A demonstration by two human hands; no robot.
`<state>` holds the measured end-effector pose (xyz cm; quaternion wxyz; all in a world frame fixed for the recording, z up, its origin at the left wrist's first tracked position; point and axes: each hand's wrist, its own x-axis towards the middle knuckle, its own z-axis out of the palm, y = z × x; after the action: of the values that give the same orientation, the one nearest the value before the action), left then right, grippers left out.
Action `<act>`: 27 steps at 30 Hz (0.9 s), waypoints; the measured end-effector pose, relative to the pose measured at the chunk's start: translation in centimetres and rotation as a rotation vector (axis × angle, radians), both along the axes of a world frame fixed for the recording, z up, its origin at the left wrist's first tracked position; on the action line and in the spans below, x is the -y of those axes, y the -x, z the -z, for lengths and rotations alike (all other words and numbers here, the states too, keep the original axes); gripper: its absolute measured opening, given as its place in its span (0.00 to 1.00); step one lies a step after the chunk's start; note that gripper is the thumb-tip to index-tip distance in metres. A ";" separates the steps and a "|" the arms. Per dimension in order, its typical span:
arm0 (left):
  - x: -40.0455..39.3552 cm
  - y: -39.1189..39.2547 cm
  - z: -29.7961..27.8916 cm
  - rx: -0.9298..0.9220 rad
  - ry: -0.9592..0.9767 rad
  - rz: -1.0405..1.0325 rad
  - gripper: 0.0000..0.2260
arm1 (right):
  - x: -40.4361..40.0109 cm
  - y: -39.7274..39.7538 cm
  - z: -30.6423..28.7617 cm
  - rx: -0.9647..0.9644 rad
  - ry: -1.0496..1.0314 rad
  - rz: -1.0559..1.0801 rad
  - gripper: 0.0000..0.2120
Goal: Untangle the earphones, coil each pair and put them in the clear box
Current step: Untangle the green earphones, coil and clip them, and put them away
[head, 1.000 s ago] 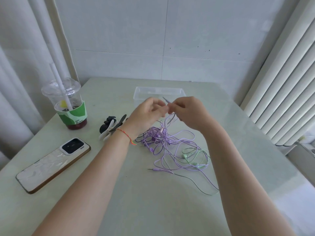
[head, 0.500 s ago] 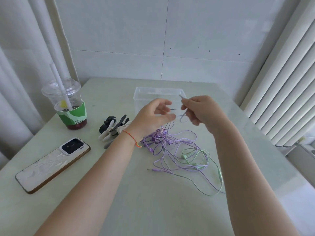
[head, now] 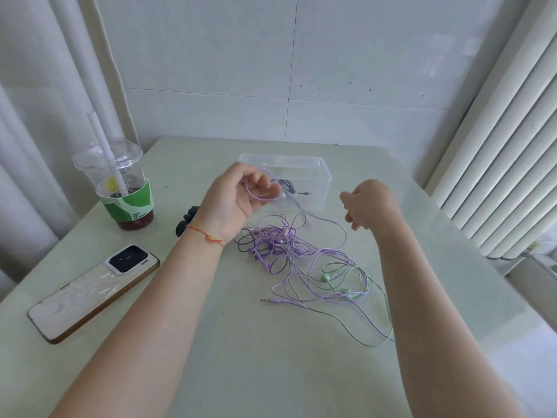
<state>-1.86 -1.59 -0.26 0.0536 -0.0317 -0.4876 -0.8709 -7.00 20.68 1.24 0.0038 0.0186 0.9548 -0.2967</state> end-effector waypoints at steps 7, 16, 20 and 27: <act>-1.7 -0.4 0.7 0.010 0.680 -0.078 0.07 | 2.7 -1.8 -1.2 -0.223 0.350 -0.332 0.11; -1.8 -0.8 -0.1 0.033 0.697 -0.082 0.14 | 3.6 -1.9 -1.4 -0.253 0.505 -0.340 0.04; -0.8 -0.5 -0.1 0.051 0.659 -0.197 0.11 | 1.3 0.2 -0.4 -0.481 0.237 0.094 0.07; -0.6 0.1 0.5 -0.019 0.576 -0.201 0.09 | 0.4 0.1 1.3 -0.177 -0.162 0.048 0.16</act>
<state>-1.96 -0.96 -0.74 0.1326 -0.0053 -0.7145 -0.6869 -7.05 20.30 -0.04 -0.0890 0.0156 0.9715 -0.2193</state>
